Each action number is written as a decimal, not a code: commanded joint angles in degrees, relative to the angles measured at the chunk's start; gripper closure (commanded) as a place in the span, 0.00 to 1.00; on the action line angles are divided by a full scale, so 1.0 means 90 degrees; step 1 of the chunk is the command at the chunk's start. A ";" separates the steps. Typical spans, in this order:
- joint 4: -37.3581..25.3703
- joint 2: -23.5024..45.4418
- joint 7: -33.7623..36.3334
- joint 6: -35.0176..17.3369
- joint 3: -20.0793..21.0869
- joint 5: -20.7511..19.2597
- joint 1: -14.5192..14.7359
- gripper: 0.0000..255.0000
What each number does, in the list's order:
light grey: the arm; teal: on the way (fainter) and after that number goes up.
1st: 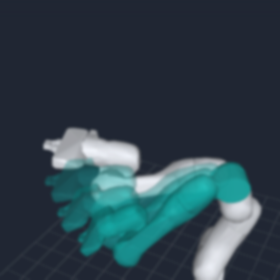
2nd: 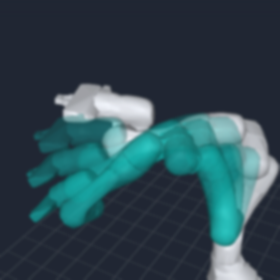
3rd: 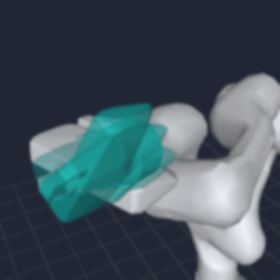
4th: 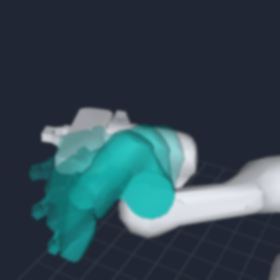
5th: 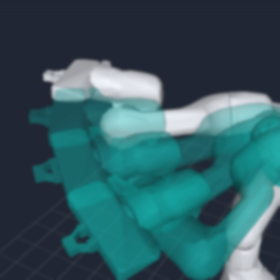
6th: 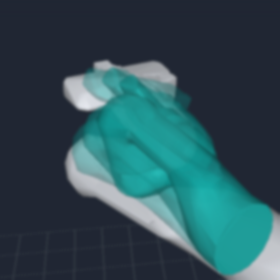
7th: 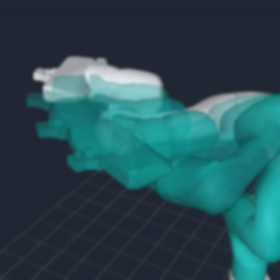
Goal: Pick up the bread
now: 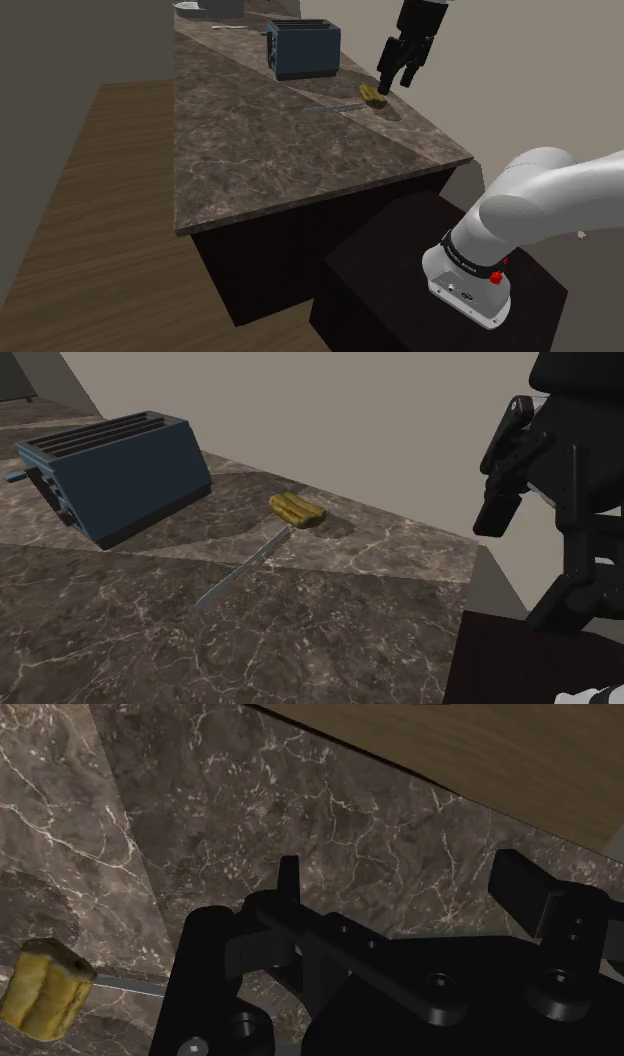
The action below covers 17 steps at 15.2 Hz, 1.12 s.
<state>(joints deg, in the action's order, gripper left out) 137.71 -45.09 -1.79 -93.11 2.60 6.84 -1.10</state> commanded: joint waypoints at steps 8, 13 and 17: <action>-0.0460 0.1666 0.0787 -0.0889 0.0542 -0.0899 -0.0524 0.00; -0.1013 0.2901 0.1526 -0.1247 0.0838 -0.1746 -0.0914 0.00; -0.1592 0.3897 0.2176 -0.1321 0.0978 -0.2520 -0.1172 0.00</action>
<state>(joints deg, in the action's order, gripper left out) 124.85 -12.26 16.21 -105.07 11.08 -13.95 -11.09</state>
